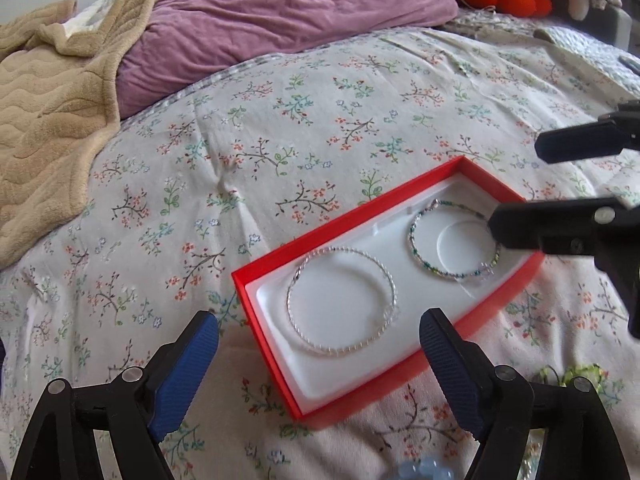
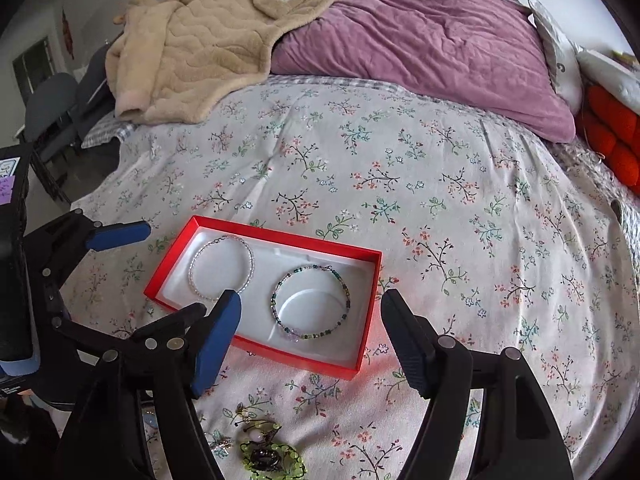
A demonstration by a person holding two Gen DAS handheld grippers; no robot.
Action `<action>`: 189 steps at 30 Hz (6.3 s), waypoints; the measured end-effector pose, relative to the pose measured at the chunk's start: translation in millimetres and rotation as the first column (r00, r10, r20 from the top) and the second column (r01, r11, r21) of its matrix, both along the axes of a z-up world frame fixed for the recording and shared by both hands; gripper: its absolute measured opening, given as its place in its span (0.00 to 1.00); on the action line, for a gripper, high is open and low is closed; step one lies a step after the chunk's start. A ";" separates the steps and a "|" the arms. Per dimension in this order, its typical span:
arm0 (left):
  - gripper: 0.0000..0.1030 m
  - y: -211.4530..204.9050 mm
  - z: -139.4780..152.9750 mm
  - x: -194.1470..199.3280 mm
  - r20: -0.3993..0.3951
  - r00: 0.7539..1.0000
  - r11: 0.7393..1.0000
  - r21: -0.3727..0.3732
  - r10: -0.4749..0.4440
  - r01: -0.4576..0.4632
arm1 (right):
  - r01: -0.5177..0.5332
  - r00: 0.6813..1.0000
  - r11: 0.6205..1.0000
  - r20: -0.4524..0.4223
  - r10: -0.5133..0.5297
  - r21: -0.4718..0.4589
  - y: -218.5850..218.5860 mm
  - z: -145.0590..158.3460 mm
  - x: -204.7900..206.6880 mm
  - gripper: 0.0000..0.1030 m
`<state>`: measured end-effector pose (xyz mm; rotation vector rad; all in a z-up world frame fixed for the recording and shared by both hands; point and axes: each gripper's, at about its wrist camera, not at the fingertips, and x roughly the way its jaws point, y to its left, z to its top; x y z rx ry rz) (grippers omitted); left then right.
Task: Organize jewelry
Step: 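Grasp the light-blue bead bracelet with the left tool while the right tool grasps the green beaded bracelet, then lift both bracelets into the red box and open both tools, then move both tools back toward the remaining rings and hair clip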
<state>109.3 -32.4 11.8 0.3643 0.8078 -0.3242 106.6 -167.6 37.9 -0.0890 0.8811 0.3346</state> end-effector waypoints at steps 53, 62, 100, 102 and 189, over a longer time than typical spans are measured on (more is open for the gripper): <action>0.41 79.2 -45.6 -72.3 -0.429 0.896 0.918 -0.299 0.115 -0.261 | 0.056 0.966 0.997 -0.249 -0.067 -0.048 -41.9 -50.6 -102.3 0.80; 0.31 62.6 -60.5 -64.9 -0.458 0.883 0.940 -0.242 0.108 -0.240 | 0.119 0.940 0.991 -0.327 -0.094 0.057 -45.5 -59.0 -85.2 0.53; 0.08 59.0 -14.9 -65.4 -0.378 0.920 0.916 -0.327 0.099 -0.233 | 0.031 0.952 0.999 -0.303 -0.038 -0.029 2.9 -48.1 -84.4 0.11; 0.08 65.2 -5.8 -71.2 -0.364 0.927 0.915 -0.338 0.087 -0.219 | 0.031 0.955 0.999 -0.296 -0.033 -0.013 1.9 -42.0 -84.0 0.11; 0.66 60.9 16.9 -3.4 -0.234 0.939 0.908 -0.279 0.253 -0.314 | 0.186 0.980 0.982 -0.073 -0.183 0.037 -27.5 4.3 -14.3 0.66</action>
